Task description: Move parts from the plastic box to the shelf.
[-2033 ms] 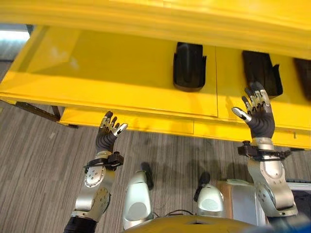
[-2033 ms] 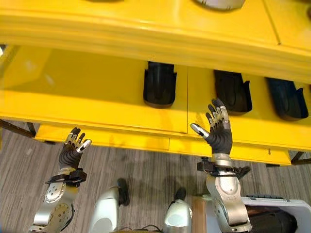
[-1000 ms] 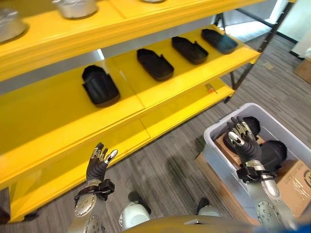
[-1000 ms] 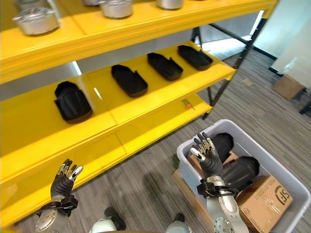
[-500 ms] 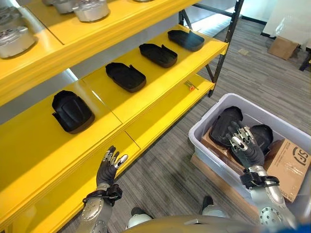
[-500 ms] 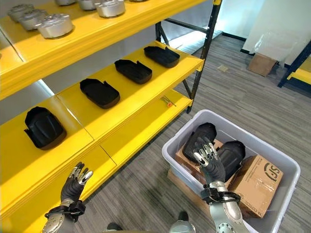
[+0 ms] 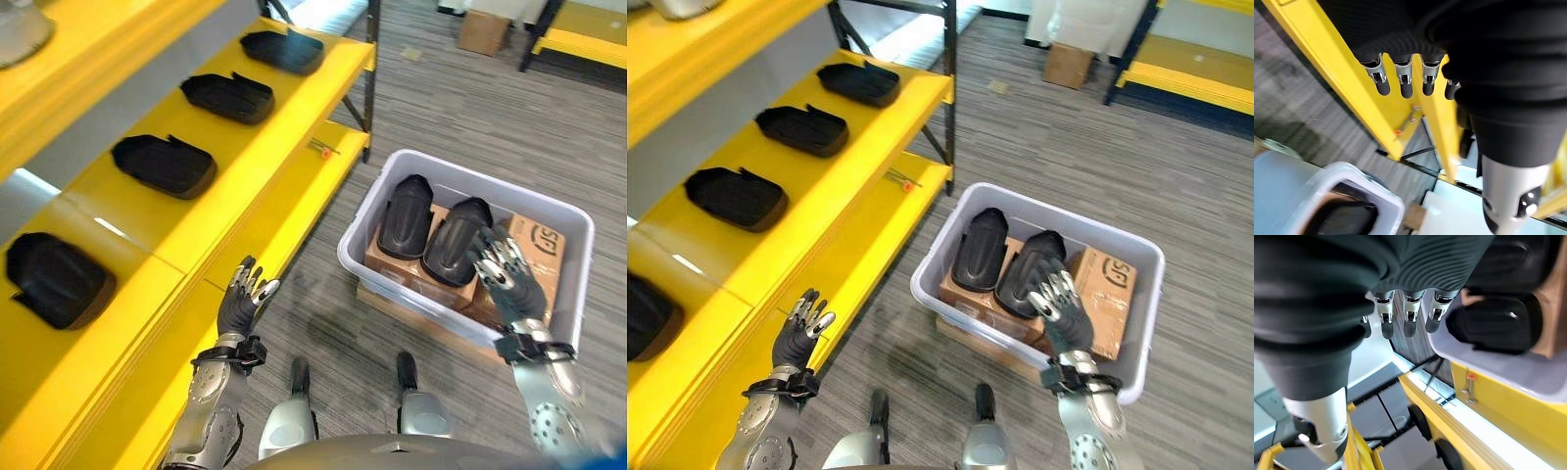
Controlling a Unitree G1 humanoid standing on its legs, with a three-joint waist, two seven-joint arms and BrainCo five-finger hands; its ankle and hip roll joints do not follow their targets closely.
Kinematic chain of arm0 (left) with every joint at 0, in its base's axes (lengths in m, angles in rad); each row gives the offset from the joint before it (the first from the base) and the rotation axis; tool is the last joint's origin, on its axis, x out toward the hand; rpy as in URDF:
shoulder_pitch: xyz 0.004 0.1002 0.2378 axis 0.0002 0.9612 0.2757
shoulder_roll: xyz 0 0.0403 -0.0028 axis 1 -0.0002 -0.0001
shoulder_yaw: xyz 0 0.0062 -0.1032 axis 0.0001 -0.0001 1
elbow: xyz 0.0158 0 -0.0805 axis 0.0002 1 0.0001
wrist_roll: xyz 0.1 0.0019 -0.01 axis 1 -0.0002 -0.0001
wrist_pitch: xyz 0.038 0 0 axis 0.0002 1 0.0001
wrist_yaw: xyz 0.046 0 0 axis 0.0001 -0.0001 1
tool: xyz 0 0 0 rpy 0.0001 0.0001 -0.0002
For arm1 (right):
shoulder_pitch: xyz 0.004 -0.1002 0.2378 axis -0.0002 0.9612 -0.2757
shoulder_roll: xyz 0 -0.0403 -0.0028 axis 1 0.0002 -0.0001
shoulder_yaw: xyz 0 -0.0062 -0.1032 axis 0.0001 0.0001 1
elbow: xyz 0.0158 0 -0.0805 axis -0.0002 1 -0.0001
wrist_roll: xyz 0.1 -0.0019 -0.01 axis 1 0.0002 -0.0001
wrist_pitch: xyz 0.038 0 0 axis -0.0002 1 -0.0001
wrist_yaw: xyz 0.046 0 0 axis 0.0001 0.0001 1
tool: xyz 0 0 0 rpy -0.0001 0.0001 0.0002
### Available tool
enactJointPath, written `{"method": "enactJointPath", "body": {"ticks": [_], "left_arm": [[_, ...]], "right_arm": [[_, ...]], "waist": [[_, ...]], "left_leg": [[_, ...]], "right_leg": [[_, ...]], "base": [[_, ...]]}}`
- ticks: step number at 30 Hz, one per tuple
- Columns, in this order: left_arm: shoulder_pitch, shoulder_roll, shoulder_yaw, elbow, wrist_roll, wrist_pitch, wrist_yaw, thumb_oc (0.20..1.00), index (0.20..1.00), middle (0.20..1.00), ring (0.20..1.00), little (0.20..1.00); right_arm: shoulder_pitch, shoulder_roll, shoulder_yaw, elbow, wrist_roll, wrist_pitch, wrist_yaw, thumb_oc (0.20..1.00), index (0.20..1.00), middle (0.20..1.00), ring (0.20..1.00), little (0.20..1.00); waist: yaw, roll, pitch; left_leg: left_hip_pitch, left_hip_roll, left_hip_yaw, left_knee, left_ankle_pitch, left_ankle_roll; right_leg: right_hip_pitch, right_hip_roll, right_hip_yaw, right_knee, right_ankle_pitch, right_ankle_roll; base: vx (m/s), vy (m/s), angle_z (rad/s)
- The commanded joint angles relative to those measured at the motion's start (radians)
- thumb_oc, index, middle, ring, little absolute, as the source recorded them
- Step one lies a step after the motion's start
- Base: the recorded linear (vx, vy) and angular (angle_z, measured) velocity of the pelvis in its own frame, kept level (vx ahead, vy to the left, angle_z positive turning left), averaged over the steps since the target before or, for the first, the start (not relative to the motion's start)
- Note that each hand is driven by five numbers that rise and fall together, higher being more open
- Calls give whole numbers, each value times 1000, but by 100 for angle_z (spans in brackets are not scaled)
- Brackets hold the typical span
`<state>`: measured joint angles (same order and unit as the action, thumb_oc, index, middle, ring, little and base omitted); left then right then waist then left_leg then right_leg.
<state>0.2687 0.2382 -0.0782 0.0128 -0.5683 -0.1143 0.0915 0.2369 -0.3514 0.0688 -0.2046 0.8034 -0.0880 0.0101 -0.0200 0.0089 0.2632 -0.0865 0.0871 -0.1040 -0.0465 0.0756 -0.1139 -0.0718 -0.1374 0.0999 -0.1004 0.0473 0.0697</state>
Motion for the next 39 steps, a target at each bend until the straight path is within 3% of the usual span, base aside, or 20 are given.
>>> {"method": "enactJointPath", "body": {"ticks": [1,3,5,10,18,21,22,23,25,26,28,30,32,33,34,37,38,39], "left_arm": [[35,31,20,-88,-5,-52,-18,1000,1000,1000,1000,1000],[35,31,19,-87,-5,-52,-18,1000,1000,1000,1000,1000],[20,55,5,-89,-7,-45,-30,1000,1000,1000,1000,1000],[29,78,13,-90,-11,-39,-32,1000,1000,1000,1000,1000],[39,92,23,-89,-10,-37,-28,1000,1000,1000,1000,1000],[32,101,25,-82,4,-34,-19,1000,1000,1000,1000,1000],[24,107,29,-81,14,-35,-12,1000,1000,1000,1000,1000],[22,111,34,-85,24,-36,-5,1000,1000,1000,1000,1000],[20,115,35,-85,24,-35,-6,1000,1000,1000,1000,1000],[22,115,36,-87,23,-29,-9,1000,1000,1000,1000,1000],[23,112,48,-85,16,-28,-14,1000,1000,1000,1000,1000],[30,107,56,-85,3,-28,-18,1000,1000,1000,1000,1000],[34,107,61,-87,1,-26,-20,1000,1000,1000,1000,1000],[42,101,65,-82,10,-24,-28,1000,1000,1000,1000,1000],[39,100,59,-67,15,-26,-30,1000,1000,1000,1000,1000],[34,83,42,-70,16,-26,-47,1000,1000,1000,1000,1000],[28,67,28,-82,7,-27,-53,1000,1000,1000,1000,1000],[27,62,24,-82,1,-27,-52,1000,1000,1000,1000,1000]], "right_arm": [[18,-6,-14,-84,37,-19,50,1000,1000,1000,1000,1000],[19,-6,-15,-85,37,-18,50,1000,1000,1000,1000,1000],[30,-2,-36,-95,42,-7,54,1000,1000,1000,1000,1000],[38,19,-44,-97,42,1,54,1000,1000,1000,1000,1000],[46,26,-46,-95,37,8,61,1000,1000,1000,1000,1000],[27,35,-22,-85,29,10,62,1000,1000,1000,1000,1000],[11,42,-4,-85,24,11,65,1000,1000,1000,1000,1000],[2,40,11,-86,19,9,66,1000,1000,1000,1000,1000],[-2,37,17,-86,19,12,68,1000,1000,1000,1000,1000],[-4,38,36,-81,17,22,72,1000,1000,1000,1000,1000],[-22,39,44,-73,17,27,68,1000,1000,1000,1000,1000],[-39,32,51,-66,16,31,65,1000,1000,1000,1000,1000],[-43,30,51,-68,6,34,65,1000,1000,1000,1000,1000],[-43,25,44,-67,-9,34,66,1000,1000,1000,1000,1000],[-25,19,36,-78,-15,33,74,1000,1000,1000,1000,1000],[3,19,24,-93,-6,32,81,1000,1000,1000,1000,1000],[11,4,4,-99,3,29,85,1000,1000,1000,1000,1000],[16,4,-5,-99,4,30,83,1000,1000,1000,1000,1000]], "waist": [[-17,34,-41],[-15,33,-41],[-34,23,-60],[-54,6,-85],[-69,-10,-100],[-63,-11,-94],[-63,-9,-70],[-51,-4,-52],[-55,5,-43],[-57,14,-27],[-55,9,-23],[-59,5,-24],[-58,3,-22],[-58,0,-25],[-60,-9,-28],[-63,-15,-42],[-65,-5,-51],[-72,-2,-56]], "left_leg": [[-71,78,70,-10,128,-34],[-69,77,73,-11,127,-33],[-52,60,138,9,90,-17],[-31,38,231,37,37,19],[-20,5,296,64,-22,57],[2,-14,303,45,-37,85],[32,-21,314,20,-45,101],[53,-27,325,10,-52,114],[70,-30,327,-4,-53,117],[123,-34,352,-23,-74,122],[159,-44,379,-33,-103,114],[183,-37,408,-41,-117,95],[195,-33,414,-41,-123,86],[221,-27,420,-41,-149,74],[219,-27,419,-35,-147,65],[213,-24,399,-9,-160,55],[198,3,373,36,-165,42],[197,15,371,44,-163,36]], "right_leg": [[124,48,-62,140,-156,9],[125,47,-60,139,-156,10],[135,9,-58,124,-152,33],[106,-35,-17,121,-126,71],[71,-79,4,117,-88,117],[18,-78,19,197,-74,142],[-50,-70,9,324,-24,166],[-91,-89,-47,406,21,171],[-121,-89,-51,453,54,170],[-162,-113,-107,494,78,157],[-182,-160,-194,386,85,151],[-200,-187,-271,221,137,153],[-207,-197,-304,172,162,159],[-216,-206,-333,113,182,179],[-188,-200,-349,96,163,163],[-149,-204,-376,86,170,155],[-137,-205,-419,143,139,142],[-132,-202,-422,162,126,137]], "base": [[188,166,-166],[125,133,-61],[191,238,-50],[105,153,-50],[61,110,-22],[49,124,-27],[-5,109,-49],[-4,110,-61],[53,97,-69],[158,111,-80],[187,4,-66],[191,-134,-63],[198,-124,-48],[214,-196,-8],[271,-257,-2],[136,-197,36],[159,-217,83],[220,-280,88]]}}
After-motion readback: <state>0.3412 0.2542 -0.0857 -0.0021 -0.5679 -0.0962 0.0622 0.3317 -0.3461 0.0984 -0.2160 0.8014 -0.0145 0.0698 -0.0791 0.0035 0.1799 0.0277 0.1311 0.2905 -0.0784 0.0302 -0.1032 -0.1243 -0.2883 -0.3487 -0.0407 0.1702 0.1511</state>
